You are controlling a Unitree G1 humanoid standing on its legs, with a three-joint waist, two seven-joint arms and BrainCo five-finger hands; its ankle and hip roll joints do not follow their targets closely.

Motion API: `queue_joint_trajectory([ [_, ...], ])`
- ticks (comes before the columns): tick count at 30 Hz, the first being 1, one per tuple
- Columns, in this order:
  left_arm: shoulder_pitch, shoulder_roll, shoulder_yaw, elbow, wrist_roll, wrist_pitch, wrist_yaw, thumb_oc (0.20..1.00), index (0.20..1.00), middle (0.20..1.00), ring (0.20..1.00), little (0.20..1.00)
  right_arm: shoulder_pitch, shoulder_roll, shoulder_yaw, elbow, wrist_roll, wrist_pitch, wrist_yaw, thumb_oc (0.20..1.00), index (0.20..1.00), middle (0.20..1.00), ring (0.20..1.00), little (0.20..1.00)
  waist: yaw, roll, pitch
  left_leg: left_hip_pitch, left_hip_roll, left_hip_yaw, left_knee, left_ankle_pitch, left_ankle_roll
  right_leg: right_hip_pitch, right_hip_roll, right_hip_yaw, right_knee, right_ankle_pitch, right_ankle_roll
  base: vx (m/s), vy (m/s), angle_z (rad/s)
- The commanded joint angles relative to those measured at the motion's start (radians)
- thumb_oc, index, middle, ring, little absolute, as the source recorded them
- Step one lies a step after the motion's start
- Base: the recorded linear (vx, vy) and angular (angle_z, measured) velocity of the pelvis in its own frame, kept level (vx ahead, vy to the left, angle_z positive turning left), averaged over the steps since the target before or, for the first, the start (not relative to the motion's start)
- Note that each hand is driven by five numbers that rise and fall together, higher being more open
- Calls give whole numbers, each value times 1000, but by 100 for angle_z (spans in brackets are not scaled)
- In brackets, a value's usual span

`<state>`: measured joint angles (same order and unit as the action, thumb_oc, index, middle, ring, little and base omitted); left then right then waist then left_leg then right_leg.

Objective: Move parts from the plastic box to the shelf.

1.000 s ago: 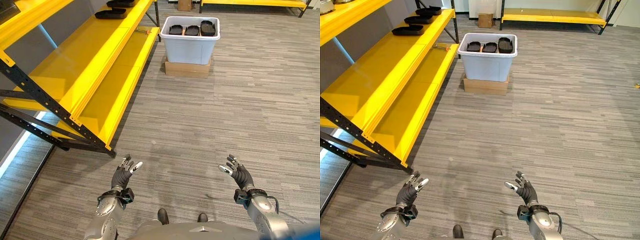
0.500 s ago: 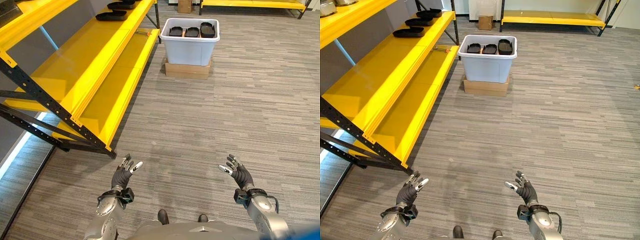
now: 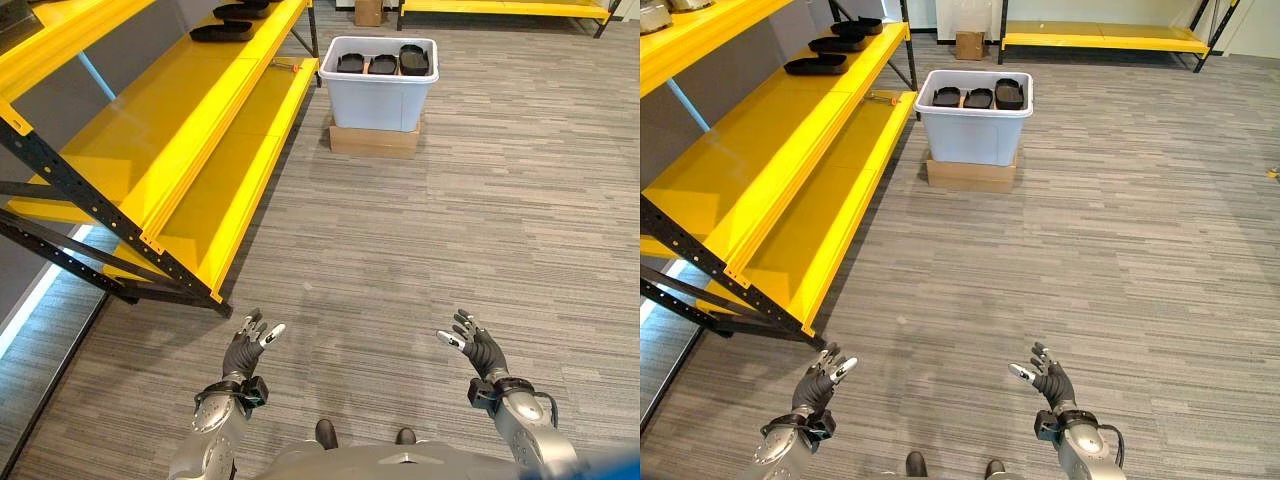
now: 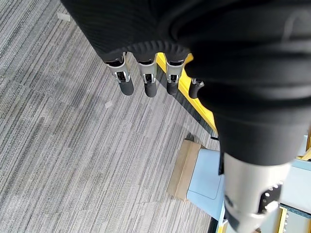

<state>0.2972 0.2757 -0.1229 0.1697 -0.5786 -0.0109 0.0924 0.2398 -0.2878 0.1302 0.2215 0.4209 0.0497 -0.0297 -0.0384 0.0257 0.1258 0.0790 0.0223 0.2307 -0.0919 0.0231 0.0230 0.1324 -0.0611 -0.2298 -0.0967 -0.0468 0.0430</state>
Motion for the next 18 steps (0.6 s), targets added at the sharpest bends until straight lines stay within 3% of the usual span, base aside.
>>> queue_joint_trajectory([
  [1, -31, 20, 43, -40, -12, -45, 2, 1000, 1000, 1000, 1000, 1000, -31, -17, 2, -29, 25, -38, 1, 1000, 1000, 1000, 1000, 1000, 6, -30, -7, 14, 76, -68, 18, -61, -67, -14, -76, -37, 9, 0, 84, -4, 41, 2],
  [5, -48, 29, 41, -45, -12, -49, 9, 1000, 1000, 1000, 1000, 1000, -52, -19, 4, -30, 26, -40, 2, 1000, 1000, 1000, 1000, 1000, 12, -33, -4, -16, 51, -86, 51, -84, -46, -25, -99, -38, 20, 9, 95, 0, 97, 1],
  [9, -64, 46, 34, -53, -5, -50, 9, 1000, 1000, 1000, 1000, 1000, -63, -19, 0, -40, 29, -41, 6, 1000, 1000, 1000, 1000, 1000, 11, -23, 9, -40, 16, -109, 80, -112, -8, -85, -147, -19, 145, -2, 109, -25, 183, 6],
  [11, -66, 56, 35, -62, 15, -48, 4, 1000, 1000, 1000, 1000, 1000, -51, -10, -3, -50, 21, -40, 21, 1000, 1000, 1000, 1000, 1000, 2, -10, 33, -32, -30, -125, 89, -133, 35, -180, -212, 20, 322, 65, 129, -30, 390, -5],
  [13, -59, 57, 37, -65, 26, -47, -4, 1000, 1000, 1000, 1000, 1000, -30, 2, -3, -47, 19, -35, 32, 1000, 1000, 1000, 1000, 1000, -11, -4, 50, -5, -70, -140, 77, -137, 67, -263, -252, 79, 479, 194, 124, 19, 259, 2],
  [14, -59, 57, 37, -65, 26, -47, -4, 1000, 1000, 1000, 1000, 1000, -30, 2, -3, -47, 19, -35, 32, 1000, 1000, 1000, 1000, 1000, -9, -5, 49, -6, -71, -139, 77, -137, 68, -266, -253, 82, 481, 194, 125, -17, 193, 44],
  [15, -60, 60, 41, -70, 27, -50, -3, 1000, 1000, 1000, 1000, 1000, -27, 3, -3, -43, 3, -37, 34, 1000, 1000, 1000, 1000, 1000, -18, 1, 76, 9, -78, -146, 72, -135, 83, -319, -244, 116, 566, 235, 121, -35, 167, 44],
  [16, -65, 63, 44, -71, 30, -52, -2, 1000, 1000, 1000, 1000, 1000, -28, -1, 0, -41, -15, -41, 30, 1000, 1000, 1000, 1000, 1000, -22, 14, 92, 14, -70, -153, 67, -131, 87, -357, -214, 116, 628, 194, 109, 39, 234, 44],
  [17, -78, 63, 45, -62, 33, -56, -2, 1000, 1000, 1000, 1000, 1000, -37, 0, 3, -28, -1, -48, 25, 1000, 1000, 1000, 1000, 1000, -48, 26, 99, 39, -72, -159, 38, -125, 83, -449, -100, 118, 654, 112, 98, 148, 149, -4],
  [18, -81, 56, 53, -68, 35, -60, -3, 1000, 1000, 1000, 1000, 1000, -41, 12, 4, -23, 47, -48, 31, 1000, 1000, 1000, 1000, 1000, -50, 23, 95, 60, -83, -150, 12, -127, 77, -475, -64, 69, 552, 94, 94, 164, 87, -22],
])
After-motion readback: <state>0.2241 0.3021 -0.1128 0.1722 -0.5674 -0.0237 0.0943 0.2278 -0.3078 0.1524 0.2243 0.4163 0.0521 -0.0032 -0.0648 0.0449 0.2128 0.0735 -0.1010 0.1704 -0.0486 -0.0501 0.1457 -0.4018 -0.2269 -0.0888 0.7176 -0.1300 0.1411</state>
